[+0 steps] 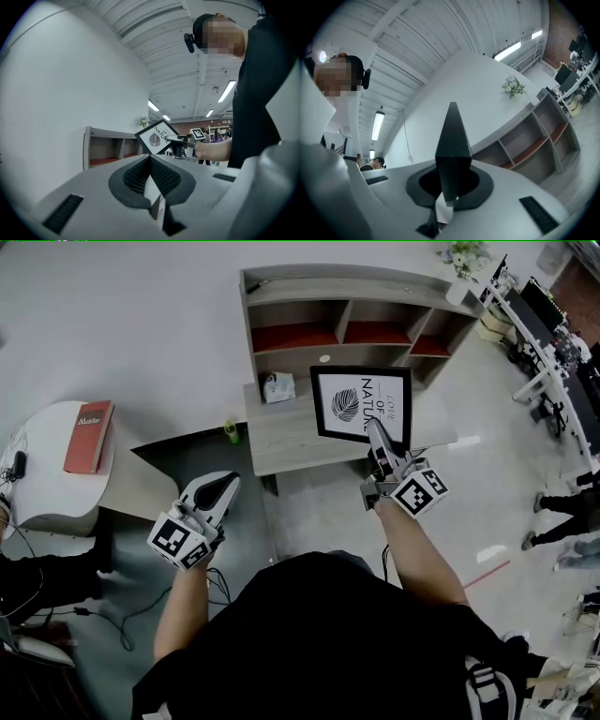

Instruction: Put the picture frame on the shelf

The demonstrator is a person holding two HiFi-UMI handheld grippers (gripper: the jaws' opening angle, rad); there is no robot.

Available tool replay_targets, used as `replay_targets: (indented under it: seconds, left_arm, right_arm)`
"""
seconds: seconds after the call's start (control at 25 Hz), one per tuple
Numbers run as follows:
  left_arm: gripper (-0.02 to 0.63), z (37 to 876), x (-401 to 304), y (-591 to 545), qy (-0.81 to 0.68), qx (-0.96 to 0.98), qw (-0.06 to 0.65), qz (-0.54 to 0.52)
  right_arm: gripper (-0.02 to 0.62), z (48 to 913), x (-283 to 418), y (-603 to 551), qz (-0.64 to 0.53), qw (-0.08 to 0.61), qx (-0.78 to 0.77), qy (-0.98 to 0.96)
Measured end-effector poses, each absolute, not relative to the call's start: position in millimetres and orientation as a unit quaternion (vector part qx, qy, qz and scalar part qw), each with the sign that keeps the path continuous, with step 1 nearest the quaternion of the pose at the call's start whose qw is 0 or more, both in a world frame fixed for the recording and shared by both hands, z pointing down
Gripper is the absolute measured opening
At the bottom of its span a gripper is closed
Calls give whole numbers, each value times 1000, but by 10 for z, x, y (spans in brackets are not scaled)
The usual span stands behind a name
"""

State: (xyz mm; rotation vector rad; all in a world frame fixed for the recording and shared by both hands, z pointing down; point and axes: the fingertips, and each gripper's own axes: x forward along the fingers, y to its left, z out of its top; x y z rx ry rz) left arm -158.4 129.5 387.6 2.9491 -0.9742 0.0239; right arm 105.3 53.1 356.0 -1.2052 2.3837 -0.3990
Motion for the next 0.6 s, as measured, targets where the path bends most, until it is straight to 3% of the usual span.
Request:
replay_targets:
  seconds: [0.6]
  left_arm:
    - [20, 3906, -1670, 1173, -308, 951, 20, 13]
  right_arm:
    - [26, 3630, 1012, 370, -153, 225, -441, 855]
